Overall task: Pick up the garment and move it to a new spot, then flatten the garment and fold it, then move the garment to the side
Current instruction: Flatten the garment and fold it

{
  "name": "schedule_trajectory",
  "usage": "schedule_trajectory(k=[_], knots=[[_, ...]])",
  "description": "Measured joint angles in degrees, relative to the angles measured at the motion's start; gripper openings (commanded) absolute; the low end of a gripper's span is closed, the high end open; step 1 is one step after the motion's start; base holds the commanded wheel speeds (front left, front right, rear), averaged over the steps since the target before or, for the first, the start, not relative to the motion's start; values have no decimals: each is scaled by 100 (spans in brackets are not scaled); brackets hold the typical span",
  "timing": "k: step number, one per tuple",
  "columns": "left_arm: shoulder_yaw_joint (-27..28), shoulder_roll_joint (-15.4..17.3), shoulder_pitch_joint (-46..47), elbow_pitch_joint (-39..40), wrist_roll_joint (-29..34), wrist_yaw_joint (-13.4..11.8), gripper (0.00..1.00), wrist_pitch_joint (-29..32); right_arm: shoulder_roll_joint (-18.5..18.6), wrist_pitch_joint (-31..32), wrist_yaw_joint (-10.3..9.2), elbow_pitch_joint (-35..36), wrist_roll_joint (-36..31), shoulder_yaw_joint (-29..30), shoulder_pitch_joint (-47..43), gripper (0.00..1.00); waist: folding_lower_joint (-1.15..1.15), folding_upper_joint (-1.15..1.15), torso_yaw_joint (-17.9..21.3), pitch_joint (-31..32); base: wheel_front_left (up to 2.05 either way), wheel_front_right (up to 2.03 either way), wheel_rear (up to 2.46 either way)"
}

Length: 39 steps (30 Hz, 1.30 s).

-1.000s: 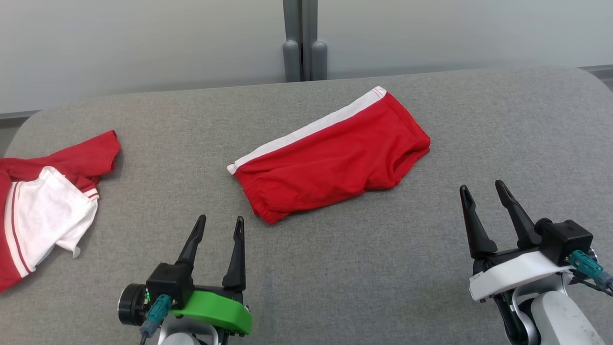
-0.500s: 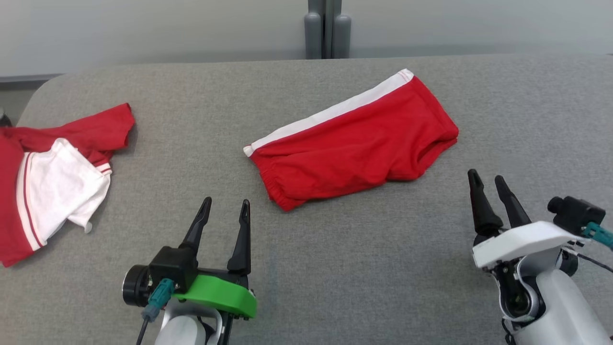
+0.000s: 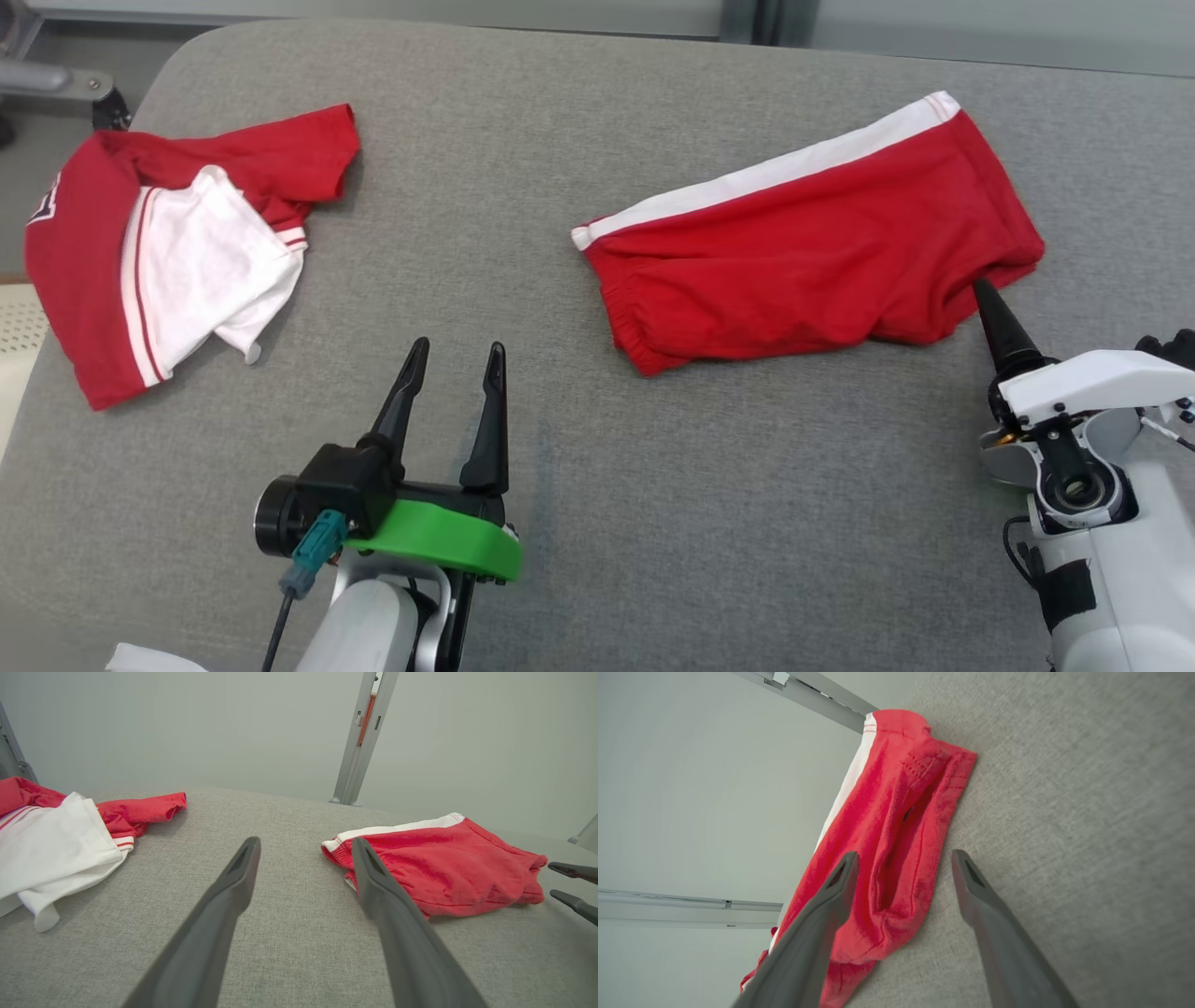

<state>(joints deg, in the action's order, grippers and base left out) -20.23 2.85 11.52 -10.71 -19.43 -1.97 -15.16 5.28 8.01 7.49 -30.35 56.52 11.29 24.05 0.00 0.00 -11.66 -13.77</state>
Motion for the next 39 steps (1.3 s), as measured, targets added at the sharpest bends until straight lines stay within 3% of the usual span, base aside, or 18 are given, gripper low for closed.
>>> schedule_trajectory(k=[8,25,26,27,39], knots=[[-130,1,16,53,-179,-36,100,-1,22,316,-7,-828,29,842,639,100,0,0,-449,-196,0,0,0],[-409,1,196,247,-323,-82,100,-1,416,856,-11,-1736,-907,1559,1779,100,0,0,-942,-638,0,0,0],[-415,1,201,255,-328,-89,100,-1,431,861,-11,-1759,-964,1570,1834,36,0,0,-963,-657,0,0,0],[-424,1,203,259,-334,-101,100,0,445,861,-11,-1763,-1046,1570,1872,0,0,0,-983,-674,0,0,0],[-381,0,204,155,-283,-97,100,0,162,546,9,-1590,-1151,1612,1851,0,0,0,-841,-533,0,0,0]])
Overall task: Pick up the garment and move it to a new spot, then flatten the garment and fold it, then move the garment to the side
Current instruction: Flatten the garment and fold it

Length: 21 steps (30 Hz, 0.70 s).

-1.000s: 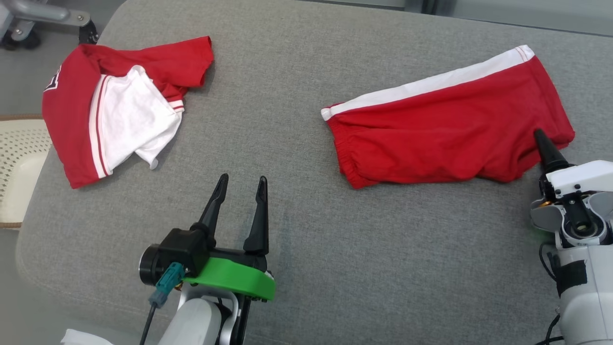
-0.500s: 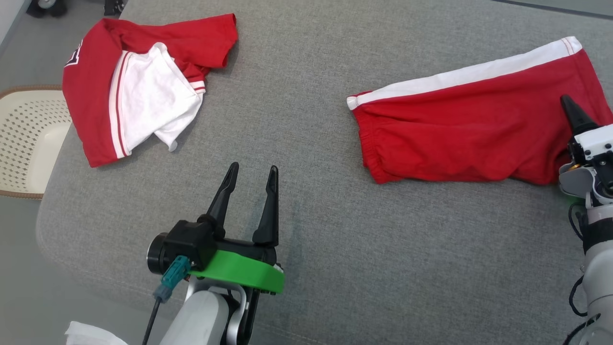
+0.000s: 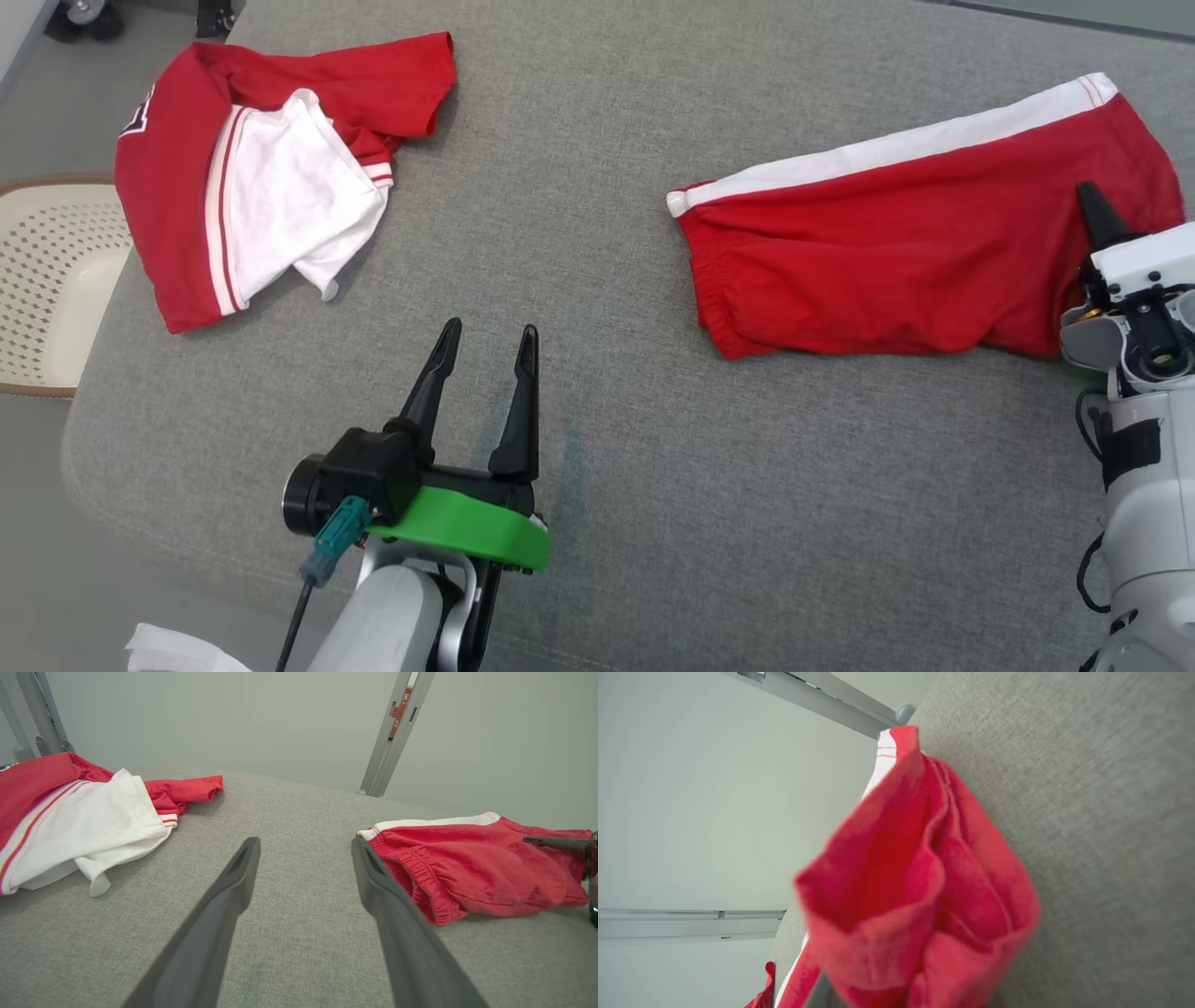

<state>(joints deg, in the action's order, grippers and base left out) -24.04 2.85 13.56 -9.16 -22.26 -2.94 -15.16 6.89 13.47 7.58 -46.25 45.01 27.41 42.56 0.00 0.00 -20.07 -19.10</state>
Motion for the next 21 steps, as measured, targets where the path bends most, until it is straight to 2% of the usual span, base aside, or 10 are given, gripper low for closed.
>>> schedule_trajectory(k=[7,13,21], knots=[[102,0,-48,-73,89,65,100,-1,-120,-154,1,364,233,13,-418,0,0,0,230,229,0,0,0],[208,-1,-147,-113,114,123,100,-1,-68,-369,-2,730,294,101,-968,0,0,0,484,431,0,0,0],[307,-2,-247,-170,122,169,100,-1,70,-708,-5,857,-80,641,-1688,0,0,0,843,700,0,0,0]])
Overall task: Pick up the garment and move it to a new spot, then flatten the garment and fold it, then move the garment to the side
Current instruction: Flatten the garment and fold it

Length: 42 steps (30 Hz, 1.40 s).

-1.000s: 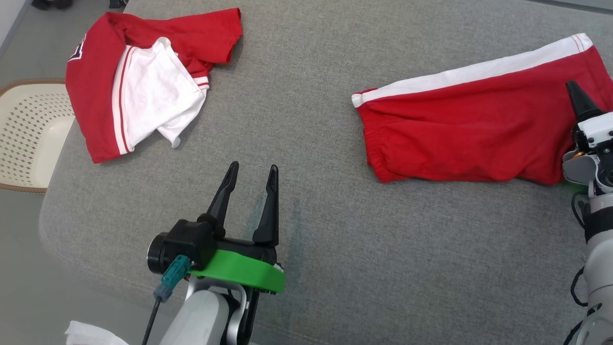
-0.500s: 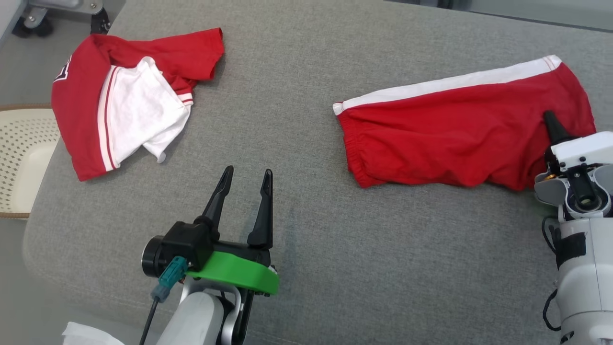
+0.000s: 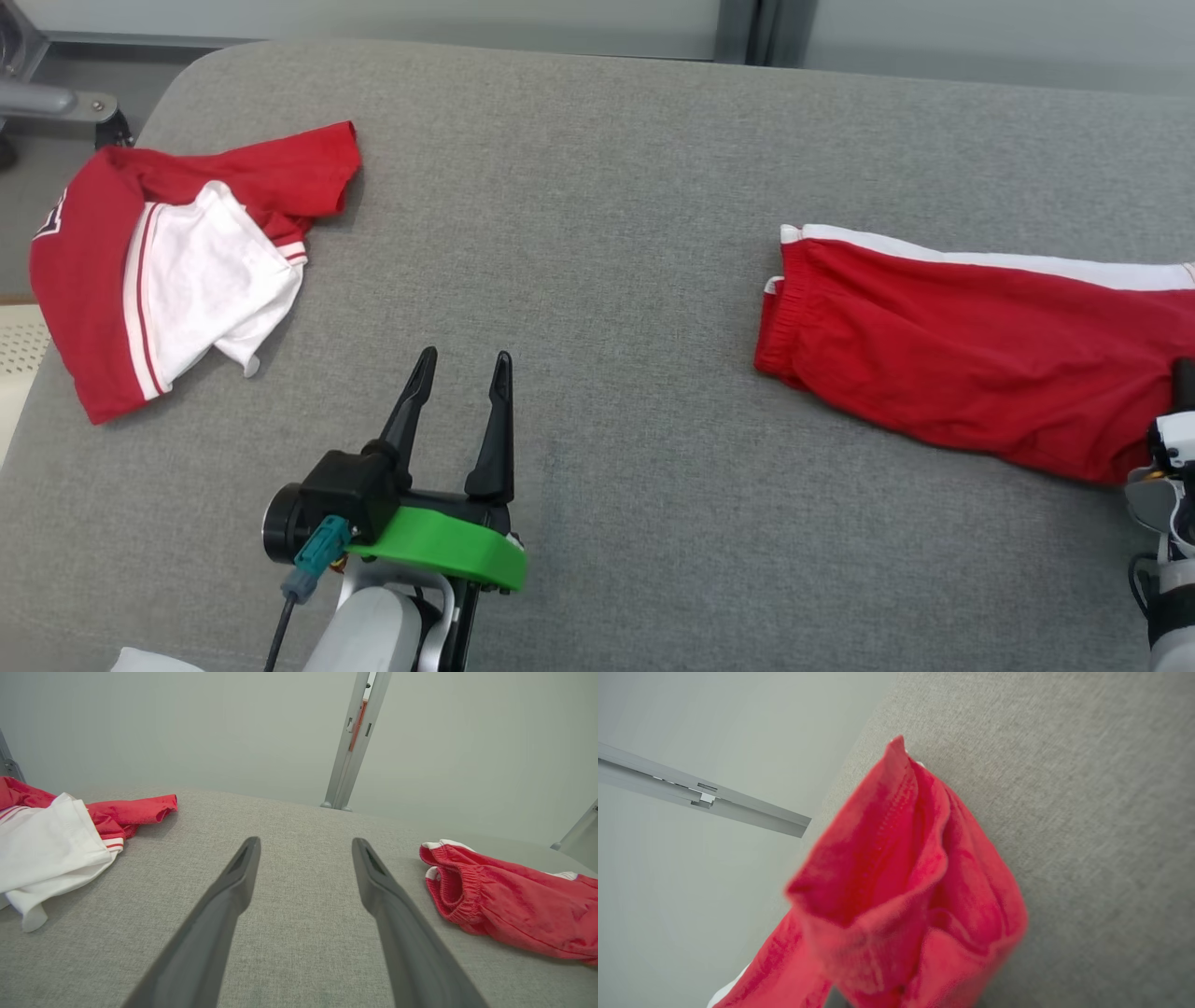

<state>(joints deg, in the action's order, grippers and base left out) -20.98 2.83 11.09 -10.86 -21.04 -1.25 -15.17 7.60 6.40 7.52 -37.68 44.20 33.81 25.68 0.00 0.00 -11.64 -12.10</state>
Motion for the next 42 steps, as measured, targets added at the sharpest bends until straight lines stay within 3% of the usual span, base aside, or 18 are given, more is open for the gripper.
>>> schedule_trajectory(k=[9,15,26,39,40,42], knots=[[7,0,-32,-45,44,51,100,1,-46,-244,-4,100,-405,177,-79,0,0,0,259,207,0,0,0],[46,0,-69,-92,70,81,100,0,-226,-245,-4,556,-422,-608,54,0,0,0,208,313,0,0,0],[46,0,-190,-102,45,71,100,0,-377,-126,-3,1429,300,-2154,-288,0,0,0,-135,495,0,0,0],[44,0,-249,-74,24,64,100,0,-266,-322,-4,1060,422,-3028,-478,0,0,0,-485,526,0,0,0],[44,0,-249,-69,24,62,100,0,-249,-321,-4,1017,414,-3133,-476,100,0,0,-502,517,0,0,0],[46,0,-249,-64,12,45,100,0,-236,-327,-4,991,399,-3367,-467,100,0,0,-527,495,0,0,0]])
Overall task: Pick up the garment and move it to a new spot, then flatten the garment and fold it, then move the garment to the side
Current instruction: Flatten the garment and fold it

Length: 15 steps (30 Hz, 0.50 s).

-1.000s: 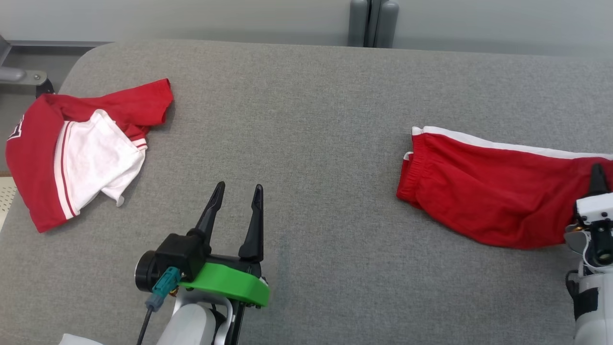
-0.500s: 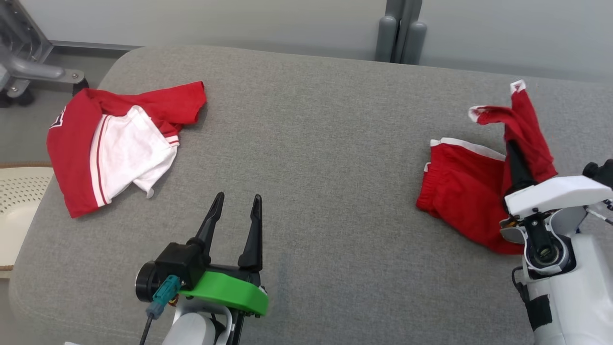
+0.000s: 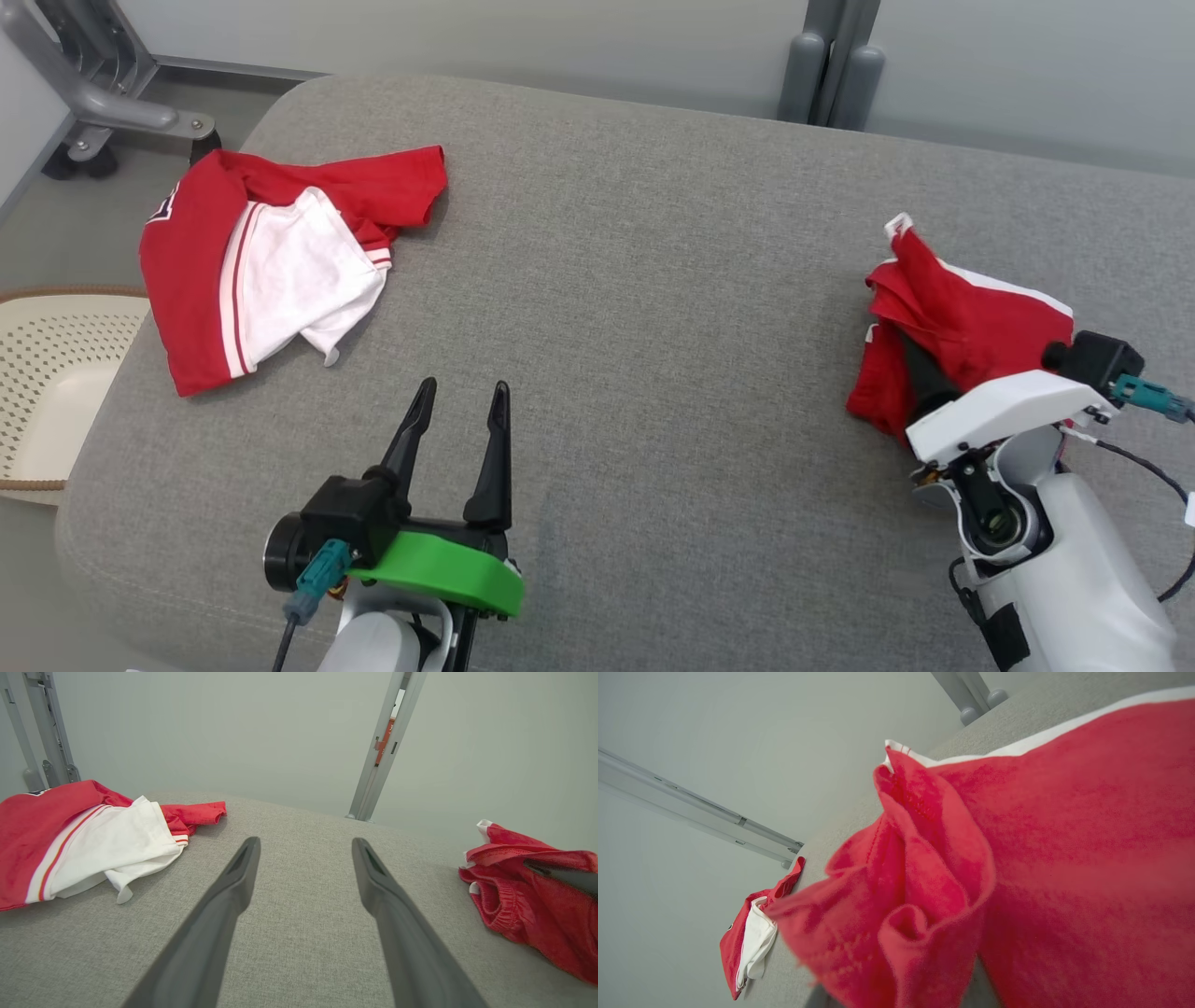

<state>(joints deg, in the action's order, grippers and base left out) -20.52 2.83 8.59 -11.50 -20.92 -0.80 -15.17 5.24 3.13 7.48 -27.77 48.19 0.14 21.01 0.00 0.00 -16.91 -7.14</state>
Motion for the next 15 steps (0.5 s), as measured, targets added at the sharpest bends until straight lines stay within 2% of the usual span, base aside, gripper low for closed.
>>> schedule_trajectory(k=[7,15], knots=[[16,1,-1,55,-332,-32,100,1,-15,-3,1,-119,216,-591,20,100,0,0,-34,-57,0,0,0],[0,1,19,97,-368,-81,100,0,14,268,1,-524,247,-1152,26,100,0,0,20,-86,0,0,0]])
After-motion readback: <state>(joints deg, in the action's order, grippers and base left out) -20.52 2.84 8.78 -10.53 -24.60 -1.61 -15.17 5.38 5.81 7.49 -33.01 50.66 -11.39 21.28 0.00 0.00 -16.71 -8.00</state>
